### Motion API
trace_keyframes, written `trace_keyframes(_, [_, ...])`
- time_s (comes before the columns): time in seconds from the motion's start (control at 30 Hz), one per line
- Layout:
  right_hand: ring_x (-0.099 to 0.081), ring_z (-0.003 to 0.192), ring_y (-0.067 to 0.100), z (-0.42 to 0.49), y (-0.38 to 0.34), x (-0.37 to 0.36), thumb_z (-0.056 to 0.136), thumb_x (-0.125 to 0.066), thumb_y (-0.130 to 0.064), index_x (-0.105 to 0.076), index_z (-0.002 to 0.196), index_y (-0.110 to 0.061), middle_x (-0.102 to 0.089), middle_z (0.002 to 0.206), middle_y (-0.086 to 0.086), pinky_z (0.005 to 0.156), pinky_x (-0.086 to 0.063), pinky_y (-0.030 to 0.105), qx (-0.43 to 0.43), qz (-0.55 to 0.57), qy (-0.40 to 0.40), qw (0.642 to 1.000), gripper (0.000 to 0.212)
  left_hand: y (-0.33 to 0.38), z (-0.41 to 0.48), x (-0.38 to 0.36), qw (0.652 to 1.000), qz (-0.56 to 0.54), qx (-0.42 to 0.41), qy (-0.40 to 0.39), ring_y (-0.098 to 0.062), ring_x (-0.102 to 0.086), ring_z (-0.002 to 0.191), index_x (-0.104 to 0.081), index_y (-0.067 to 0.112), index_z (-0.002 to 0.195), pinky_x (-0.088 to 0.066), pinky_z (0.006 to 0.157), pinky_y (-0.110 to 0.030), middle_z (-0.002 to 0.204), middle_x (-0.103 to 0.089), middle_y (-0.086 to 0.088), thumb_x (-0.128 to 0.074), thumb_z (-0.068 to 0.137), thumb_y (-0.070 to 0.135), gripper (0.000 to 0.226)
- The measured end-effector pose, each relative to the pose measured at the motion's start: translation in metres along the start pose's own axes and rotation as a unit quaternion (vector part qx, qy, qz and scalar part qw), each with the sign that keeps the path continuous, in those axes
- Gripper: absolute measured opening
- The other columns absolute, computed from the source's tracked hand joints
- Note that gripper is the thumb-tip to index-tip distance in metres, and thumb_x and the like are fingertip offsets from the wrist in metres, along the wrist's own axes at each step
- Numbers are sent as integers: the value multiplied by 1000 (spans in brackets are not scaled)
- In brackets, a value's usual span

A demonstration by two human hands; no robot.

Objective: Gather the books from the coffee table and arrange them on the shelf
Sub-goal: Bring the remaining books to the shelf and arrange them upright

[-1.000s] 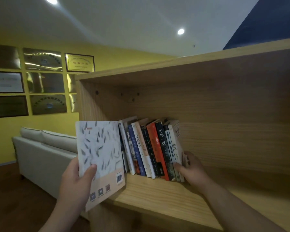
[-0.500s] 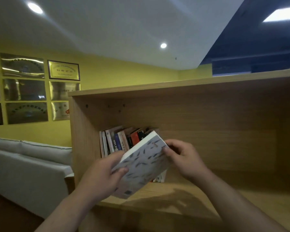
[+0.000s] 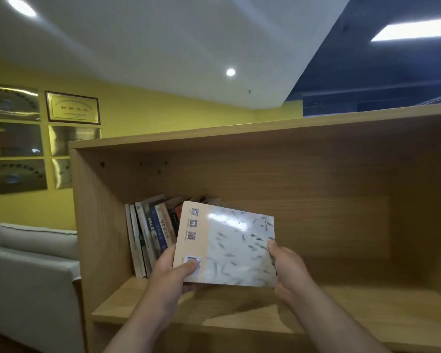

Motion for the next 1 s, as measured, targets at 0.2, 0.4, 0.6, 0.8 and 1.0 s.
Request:
trace_keyframes(0.2, [-67, 98, 30, 13, -4, 19, 99, -60, -41, -59, 134, -8, -69, 121, 13, 90, -55, 51, -6, -15, 14, 1000, 48, 50, 5, -17, 948, 241, -203, -34, -10, -66, 92, -57, 46, 115, -58, 67, -27, 107, -67, 16, -61, 94, 10, 42])
trace_keyframes(0.4, [-68, 112, 47, -14, -39, -1, 103, -44, -52, -55, 124, -3, -71, 117, 30, 94, -55, 59, -33, 27, -110, 993, 55, 65, -49, -80, 687, 513, -512, -53, -13, -67, 107, -66, 31, 121, -53, 93, -30, 118, -70, 5, -69, 77, 0, 54])
trace_keyframes(0.6, [-75, 95, 44, 1, -40, 22, 103, -47, -3, -53, 126, -10, -75, 107, 28, 78, -60, 57, 8, 10, -67, 998, 24, 21, -16, -60, 976, 162, -103, -101, 11, -50, 117, -19, 39, 153, -51, 89, -16, 151, -34, 12, -59, 86, -8, 91])
trace_keyframes(0.8, [-78, 77, 32, 16, -31, 11, 106, -46, -3, -61, 123, -24, -79, 101, 16, 63, -62, 44, 43, -72, -81, 993, 31, -8, 1, -75, 988, 7, 75, -138, -37, -73, 91, -64, 14, 118, -57, 84, -55, 100, -75, -19, -49, 100, 18, 24])
trace_keyframes(1.0, [-64, 113, 18, 28, -34, -23, 94, -71, -20, -42, 150, -24, -44, 146, 4, 95, -56, 34, 191, -379, -20, 905, 63, -20, 33, -55, 1000, 3, 6, -21, -23, -75, 90, -70, 21, 111, -61, 80, -45, 99, -78, 0, -57, 97, 9, 23])
Point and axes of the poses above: each hand's wrist, its own z-axis towards the middle knuckle, its own x-axis out of the back of the hand, y = z × x, the point moved 10 cm from there along z, towards the middle knuckle
